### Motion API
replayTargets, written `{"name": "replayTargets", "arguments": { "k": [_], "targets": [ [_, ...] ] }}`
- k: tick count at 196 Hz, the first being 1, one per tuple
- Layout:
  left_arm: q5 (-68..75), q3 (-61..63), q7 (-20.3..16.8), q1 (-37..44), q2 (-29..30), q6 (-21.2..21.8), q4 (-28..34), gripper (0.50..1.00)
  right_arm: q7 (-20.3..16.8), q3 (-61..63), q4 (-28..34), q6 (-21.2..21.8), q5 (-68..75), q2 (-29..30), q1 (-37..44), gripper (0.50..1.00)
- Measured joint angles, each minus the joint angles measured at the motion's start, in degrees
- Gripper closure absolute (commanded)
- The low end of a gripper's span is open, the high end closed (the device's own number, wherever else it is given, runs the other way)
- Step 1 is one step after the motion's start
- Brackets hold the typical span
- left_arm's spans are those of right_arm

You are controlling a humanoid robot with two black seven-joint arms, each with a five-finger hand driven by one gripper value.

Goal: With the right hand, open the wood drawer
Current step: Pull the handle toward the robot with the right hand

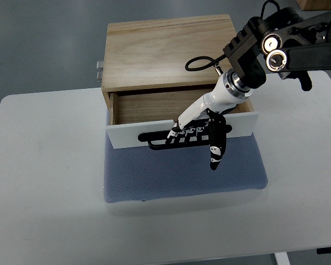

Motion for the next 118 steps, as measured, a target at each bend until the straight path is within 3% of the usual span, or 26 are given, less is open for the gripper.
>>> {"name": "replayTargets", "arguments": {
  "k": [118],
  "targets": [
    [0.0, 0.0, 0.0, 0.0, 0.0, 0.0, 0.0, 0.5, -0.2, -0.6, 0.0, 1.0, -2.8, -0.9, 1.4, 0.558]
  ]
}}
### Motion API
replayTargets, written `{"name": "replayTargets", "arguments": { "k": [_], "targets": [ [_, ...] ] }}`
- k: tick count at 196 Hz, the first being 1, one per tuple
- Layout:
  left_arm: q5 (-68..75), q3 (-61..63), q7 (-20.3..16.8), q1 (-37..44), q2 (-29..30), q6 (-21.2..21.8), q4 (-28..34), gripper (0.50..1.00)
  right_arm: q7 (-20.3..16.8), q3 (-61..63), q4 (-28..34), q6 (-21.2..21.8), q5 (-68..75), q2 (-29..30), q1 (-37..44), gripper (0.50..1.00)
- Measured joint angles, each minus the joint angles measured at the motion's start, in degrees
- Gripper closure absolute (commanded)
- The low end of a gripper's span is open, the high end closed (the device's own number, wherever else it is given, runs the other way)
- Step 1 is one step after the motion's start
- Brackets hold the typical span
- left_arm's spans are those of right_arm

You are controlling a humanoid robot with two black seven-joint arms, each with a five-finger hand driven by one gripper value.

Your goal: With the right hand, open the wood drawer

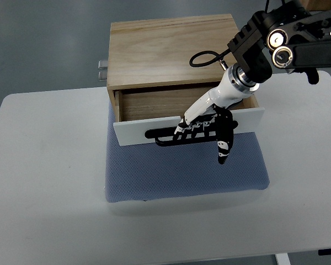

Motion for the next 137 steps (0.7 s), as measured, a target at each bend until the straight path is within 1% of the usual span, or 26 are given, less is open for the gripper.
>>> {"name": "replayTargets", "arguments": {
  "k": [56, 86, 137],
  "targets": [
    [0.0, 0.0, 0.0, 0.0, 0.0, 0.0, 0.0, 0.5, -0.1, -0.1, 0.0, 0.0, -0.5, -0.2, 1.6, 0.558],
    [0.0, 0.0, 0.0, 0.0, 0.0, 0.0, 0.0, 0.5, -0.9, -0.2, 0.1, 0.0, -1.0, -0.7, 1.8, 0.558],
    [0.0, 0.0, 0.0, 0.0, 0.0, 0.0, 0.0, 0.5, -1.0, 0.0, 0.1, 0.0, -1.0, -1.6, 4.2, 0.558]
  ]
}}
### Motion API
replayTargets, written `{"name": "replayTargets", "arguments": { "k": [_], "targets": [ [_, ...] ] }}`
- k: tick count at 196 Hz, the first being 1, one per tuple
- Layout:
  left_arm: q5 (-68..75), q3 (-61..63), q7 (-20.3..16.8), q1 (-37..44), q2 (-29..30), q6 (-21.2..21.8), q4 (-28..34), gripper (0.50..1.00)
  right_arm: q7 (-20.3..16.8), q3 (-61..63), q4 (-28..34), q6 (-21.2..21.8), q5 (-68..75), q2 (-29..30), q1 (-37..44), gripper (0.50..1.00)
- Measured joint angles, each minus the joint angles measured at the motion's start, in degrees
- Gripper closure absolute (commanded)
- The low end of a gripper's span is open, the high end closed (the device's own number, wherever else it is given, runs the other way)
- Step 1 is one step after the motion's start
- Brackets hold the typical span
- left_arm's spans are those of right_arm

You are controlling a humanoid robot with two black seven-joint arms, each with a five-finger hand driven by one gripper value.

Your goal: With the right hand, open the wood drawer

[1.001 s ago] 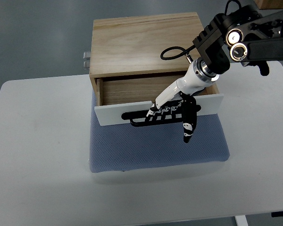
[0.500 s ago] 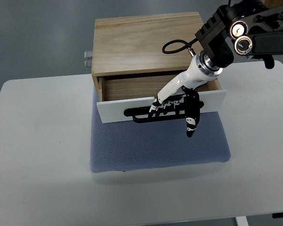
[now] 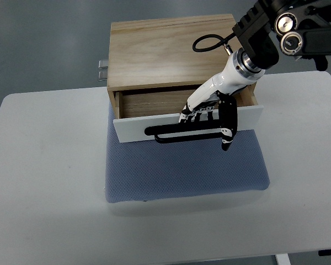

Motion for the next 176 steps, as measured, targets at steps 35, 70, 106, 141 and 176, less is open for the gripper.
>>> {"name": "replayTargets", "arguments": {
  "k": [35, 70, 106, 141, 176],
  "targets": [
    [0.0, 0.0, 0.0, 0.0, 0.0, 0.0, 0.0, 0.5, 0.2, 1.2, 0.0, 0.0, 0.3, -1.7, 1.5, 0.558],
    [0.0, 0.0, 0.0, 0.0, 0.0, 0.0, 0.0, 0.5, 0.6, 6.9, -1.0, 0.0, 0.5, -5.1, 2.0, 0.558],
    [0.0, 0.0, 0.0, 0.0, 0.0, 0.0, 0.0, 0.5, 0.8, 13.9, -5.1, 0.0, 2.2, -9.8, -1.7, 0.558],
    [0.0, 0.0, 0.0, 0.0, 0.0, 0.0, 0.0, 0.5, 2.0, 25.3, -12.7, 0.0, 4.9, -15.4, -11.5, 0.558],
    [0.0, 0.0, 0.0, 0.0, 0.0, 0.0, 0.0, 0.5, 3.6, 44.9, -24.2, -2.6, 9.6, -17.9, -28.9, 0.558]
  ]
}}
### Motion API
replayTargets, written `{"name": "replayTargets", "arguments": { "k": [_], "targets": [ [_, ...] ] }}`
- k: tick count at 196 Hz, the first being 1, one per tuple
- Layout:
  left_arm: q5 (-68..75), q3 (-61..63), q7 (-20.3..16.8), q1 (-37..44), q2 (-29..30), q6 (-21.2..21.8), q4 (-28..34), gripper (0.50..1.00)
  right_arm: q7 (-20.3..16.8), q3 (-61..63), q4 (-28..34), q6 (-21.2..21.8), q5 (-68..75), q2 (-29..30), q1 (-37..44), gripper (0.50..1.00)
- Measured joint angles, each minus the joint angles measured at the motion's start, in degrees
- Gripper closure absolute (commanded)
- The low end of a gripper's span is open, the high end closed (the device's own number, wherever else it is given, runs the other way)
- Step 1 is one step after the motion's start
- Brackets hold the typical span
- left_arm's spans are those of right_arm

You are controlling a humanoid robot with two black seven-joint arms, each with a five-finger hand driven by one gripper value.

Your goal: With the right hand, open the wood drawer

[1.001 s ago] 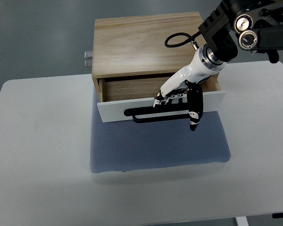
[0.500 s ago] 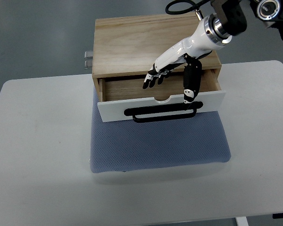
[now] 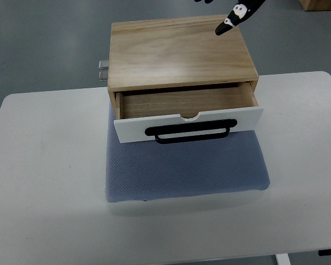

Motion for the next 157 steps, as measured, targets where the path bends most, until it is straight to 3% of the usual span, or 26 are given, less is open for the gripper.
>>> {"name": "replayTargets", "arguments": {
  "k": [33, 65, 114, 157],
  "targets": [
    [0.0, 0.0, 0.0, 0.0, 0.0, 0.0, 0.0, 0.5, 1.6, 21.9, -10.0, -3.5, 2.0, 2.5, -16.2, 0.558],
    [0.0, 0.0, 0.0, 0.0, 0.0, 0.0, 0.0, 0.5, 2.1, 35.3, -16.8, -10.0, 2.6, 6.8, -25.4, 0.558],
    [0.0, 0.0, 0.0, 0.0, 0.0, 0.0, 0.0, 0.5, 3.2, 40.2, -24.2, -18.7, 12.8, 13.0, -31.4, 0.558],
    [0.0, 0.0, 0.0, 0.0, 0.0, 0.0, 0.0, 0.5, 4.6, 40.2, -25.8, -20.3, 18.5, 15.2, -34.8, 0.556]
  ]
}}
